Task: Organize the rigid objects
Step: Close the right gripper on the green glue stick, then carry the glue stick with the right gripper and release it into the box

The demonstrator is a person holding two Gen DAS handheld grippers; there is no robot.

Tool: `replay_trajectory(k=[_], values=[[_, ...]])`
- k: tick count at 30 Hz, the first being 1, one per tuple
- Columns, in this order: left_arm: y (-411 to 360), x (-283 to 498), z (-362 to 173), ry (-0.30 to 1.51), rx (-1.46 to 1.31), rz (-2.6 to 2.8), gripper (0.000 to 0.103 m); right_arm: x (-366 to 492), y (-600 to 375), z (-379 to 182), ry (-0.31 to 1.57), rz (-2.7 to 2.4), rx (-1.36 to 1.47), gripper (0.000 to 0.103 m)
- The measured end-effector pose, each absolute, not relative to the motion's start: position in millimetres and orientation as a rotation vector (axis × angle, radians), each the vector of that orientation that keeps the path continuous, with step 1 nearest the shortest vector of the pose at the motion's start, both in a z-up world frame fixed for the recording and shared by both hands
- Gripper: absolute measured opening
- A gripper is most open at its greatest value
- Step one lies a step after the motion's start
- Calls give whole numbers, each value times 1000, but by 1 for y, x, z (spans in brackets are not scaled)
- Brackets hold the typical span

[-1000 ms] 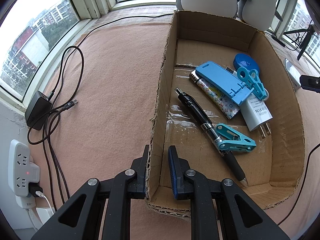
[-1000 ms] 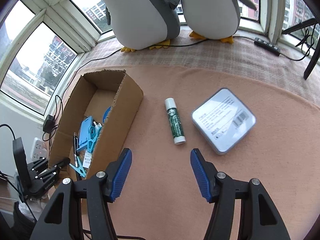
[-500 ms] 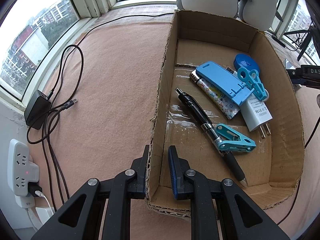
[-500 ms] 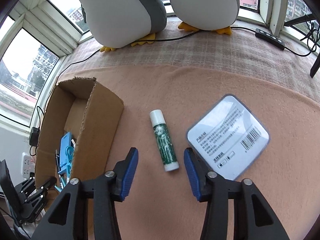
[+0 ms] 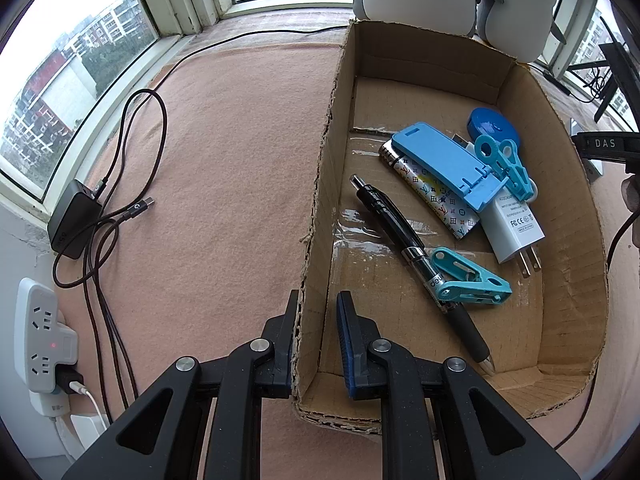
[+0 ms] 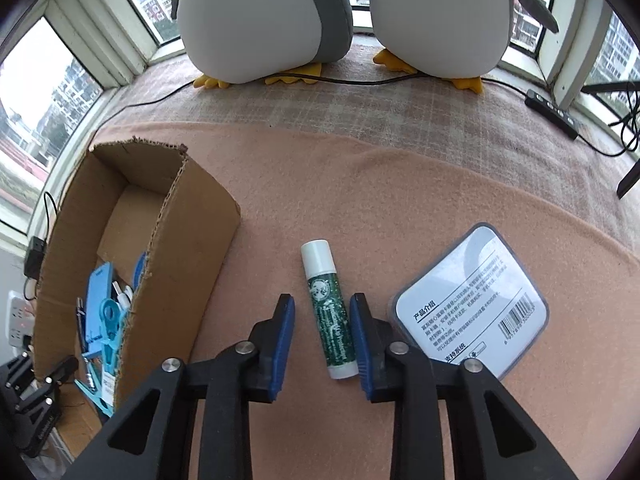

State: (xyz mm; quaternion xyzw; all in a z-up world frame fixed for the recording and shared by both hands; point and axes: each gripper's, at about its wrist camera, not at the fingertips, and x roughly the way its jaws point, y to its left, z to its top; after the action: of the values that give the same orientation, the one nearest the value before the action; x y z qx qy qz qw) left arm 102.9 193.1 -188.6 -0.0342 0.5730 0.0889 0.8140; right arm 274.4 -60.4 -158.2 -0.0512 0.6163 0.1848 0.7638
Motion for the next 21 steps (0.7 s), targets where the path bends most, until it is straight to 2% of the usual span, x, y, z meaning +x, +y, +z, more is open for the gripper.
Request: replay_trajectory(k=[4, 21], values=[[193, 103, -189, 1223, -72, 190, 16, 272, -57, -159, 1328, 399, -165, 14], [192, 104, -188, 1221, -68, 190, 16, 238, -67, -144, 1292, 435, -165, 14]])
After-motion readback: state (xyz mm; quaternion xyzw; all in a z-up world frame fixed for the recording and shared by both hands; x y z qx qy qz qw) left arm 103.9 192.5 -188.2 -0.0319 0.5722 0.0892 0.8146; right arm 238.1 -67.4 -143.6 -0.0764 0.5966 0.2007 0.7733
